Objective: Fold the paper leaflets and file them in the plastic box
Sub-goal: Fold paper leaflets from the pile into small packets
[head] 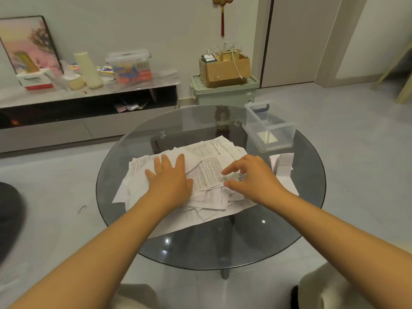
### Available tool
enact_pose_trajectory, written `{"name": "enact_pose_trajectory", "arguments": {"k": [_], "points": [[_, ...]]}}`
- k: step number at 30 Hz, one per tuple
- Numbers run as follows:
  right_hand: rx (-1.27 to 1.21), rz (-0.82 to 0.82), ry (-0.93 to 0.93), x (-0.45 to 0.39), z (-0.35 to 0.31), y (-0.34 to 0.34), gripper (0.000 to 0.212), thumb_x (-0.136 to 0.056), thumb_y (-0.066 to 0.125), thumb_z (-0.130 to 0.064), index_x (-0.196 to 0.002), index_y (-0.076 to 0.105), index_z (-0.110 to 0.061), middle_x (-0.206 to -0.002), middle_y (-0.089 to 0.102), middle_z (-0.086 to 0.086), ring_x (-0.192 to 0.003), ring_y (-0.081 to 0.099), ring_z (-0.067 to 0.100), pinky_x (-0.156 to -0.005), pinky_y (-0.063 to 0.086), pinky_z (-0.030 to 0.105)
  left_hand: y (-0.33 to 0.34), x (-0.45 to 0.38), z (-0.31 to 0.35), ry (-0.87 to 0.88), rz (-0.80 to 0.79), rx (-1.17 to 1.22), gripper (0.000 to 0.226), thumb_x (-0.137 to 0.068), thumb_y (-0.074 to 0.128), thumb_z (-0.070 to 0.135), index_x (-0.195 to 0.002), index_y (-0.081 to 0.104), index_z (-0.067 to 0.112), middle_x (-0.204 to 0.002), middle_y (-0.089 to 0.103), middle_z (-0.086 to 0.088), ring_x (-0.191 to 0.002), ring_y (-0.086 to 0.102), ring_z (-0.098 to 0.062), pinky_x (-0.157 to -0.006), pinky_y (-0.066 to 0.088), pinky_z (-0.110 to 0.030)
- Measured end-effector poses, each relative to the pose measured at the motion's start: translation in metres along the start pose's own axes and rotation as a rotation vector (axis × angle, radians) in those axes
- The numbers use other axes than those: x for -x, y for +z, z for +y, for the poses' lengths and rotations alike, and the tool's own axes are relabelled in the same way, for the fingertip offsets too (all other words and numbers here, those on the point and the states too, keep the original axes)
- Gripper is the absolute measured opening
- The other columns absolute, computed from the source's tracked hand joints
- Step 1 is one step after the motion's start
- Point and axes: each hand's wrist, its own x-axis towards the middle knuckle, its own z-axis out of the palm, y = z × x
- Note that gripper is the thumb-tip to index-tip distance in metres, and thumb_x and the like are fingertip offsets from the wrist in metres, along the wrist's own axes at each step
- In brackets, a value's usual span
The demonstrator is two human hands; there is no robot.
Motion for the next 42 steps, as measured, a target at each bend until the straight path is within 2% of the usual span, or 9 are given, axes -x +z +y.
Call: {"name": "enact_pose_trajectory", "arguments": {"k": [4, 12, 15, 20, 26, 31, 34, 38, 42], "points": [[0.017, -0.016, 0.009, -0.004, 0.001, 0.006, 0.025, -0.080, 0.070, -0.035, -0.105, 0.067, -0.034, -0.110, 0.055, -0.007, -0.108, 0.049, 0.014, -0.094, 0.043, 0.031, 0.002, -0.004, -0.014, 0.050, 0.061, 0.115, 0.060, -0.097, 0.042, 0.039, -0.147, 0.017, 0.019, -0.140, 0.043, -0.009, -0.122, 0.047, -0.027, -0.096, 0.041, -0.039], [-0.003, -0.003, -0.066, -0.003, 0.001, 0.006, 0.047, -0.080, 0.070, -0.036, -0.125, 0.054, -0.039, -0.115, 0.045, -0.009, -0.111, 0.040, 0.007, -0.091, 0.031, 0.018, 0.004, 0.005, -0.003, 0.274, 0.233, 0.336, 0.023, -0.095, 0.052, 0.026, -0.108, 0.070, 0.020, -0.108, 0.069, 0.003, -0.092, 0.060, -0.015, -0.078, 0.045, -0.025], [0.051, -0.040, -0.105, -0.001, 0.003, 0.002, 0.035, -0.082, 0.068, -0.038, -0.116, 0.063, -0.038, -0.116, 0.046, -0.011, -0.115, 0.035, 0.007, -0.095, 0.028, 0.020, 0.005, 0.009, 0.001, 0.376, 0.215, 0.402, 0.024, -0.094, 0.055, 0.023, -0.113, 0.069, 0.020, -0.121, 0.064, 0.003, -0.111, 0.058, -0.015, -0.095, 0.043, -0.026], [0.113, -0.065, -0.091, 0.002, 0.012, -0.003, 0.019, -0.087, 0.062, -0.034, -0.102, 0.072, -0.028, -0.115, 0.063, -0.009, -0.114, 0.046, 0.013, -0.100, 0.035, 0.032, 0.009, 0.012, 0.003, 0.476, 0.136, 0.367, 0.028, -0.093, 0.057, 0.027, -0.119, 0.065, 0.025, -0.131, 0.057, 0.004, -0.118, 0.052, -0.012, -0.098, 0.040, -0.023], [-0.218, 0.074, 0.028, 0.006, 0.011, -0.021, 0.009, -0.092, 0.056, -0.027, -0.091, 0.062, -0.020, -0.091, 0.068, 0.000, -0.085, 0.062, 0.017, -0.071, 0.048, 0.030, -0.016, 0.009, -0.003, 0.292, 0.349, 0.539, 0.018, -0.083, 0.069, 0.024, -0.101, 0.067, 0.028, -0.095, 0.063, 0.015, -0.086, 0.054, -0.004, -0.076, 0.043, -0.021], [-0.535, 0.177, 0.189, 0.008, 0.010, -0.030, 0.005, -0.091, 0.058, -0.020, -0.091, 0.062, -0.022, -0.089, 0.071, 0.000, -0.083, 0.067, 0.017, -0.077, 0.056, 0.039, -0.028, 0.006, -0.004, 0.164, 0.320, 1.061, 0.047, -0.081, 0.071, 0.013, -0.120, 0.050, 0.031, -0.108, 0.060, 0.007, -0.093, 0.063, -0.010, -0.059, 0.050, -0.011], [-0.619, 0.219, 0.276, 0.009, 0.013, -0.029, 0.008, -0.091, 0.056, -0.015, -0.098, 0.060, -0.018, -0.094, 0.071, 0.002, -0.084, 0.069, 0.018, -0.076, 0.058, 0.042, -0.027, 0.005, -0.001, 0.193, 0.338, 0.963, 0.068, -0.081, 0.072, 0.019, -0.138, 0.037, 0.032, -0.123, 0.050, 0.011, -0.102, 0.054, -0.003, -0.074, 0.048, -0.010], [-0.575, 0.188, 0.367, 0.012, 0.015, -0.019, 0.023, -0.090, 0.053, -0.008, -0.112, 0.053, -0.016, -0.100, 0.067, 0.010, -0.079, 0.068, 0.023, -0.066, 0.059, 0.039, -0.013, 0.005, 0.005, 0.297, 0.222, 0.598, 0.068, -0.077, 0.072, 0.040, -0.137, 0.041, 0.033, -0.150, 0.026, 0.006, -0.136, 0.029, -0.011, -0.113, 0.028, -0.040], [-0.517, 0.048, 0.352, 0.017, 0.013, -0.010, 0.046, -0.090, 0.047, -0.003, -0.127, 0.046, -0.031, -0.101, 0.064, 0.008, -0.062, 0.070, 0.028, -0.062, 0.060, 0.041, 0.001, 0.011, 0.013, 0.430, 0.092, 0.331, 0.062, -0.076, 0.066, 0.055, -0.133, 0.047, 0.037, -0.152, 0.025, 0.010, -0.141, 0.020, -0.012, -0.116, 0.012, -0.038]]}}
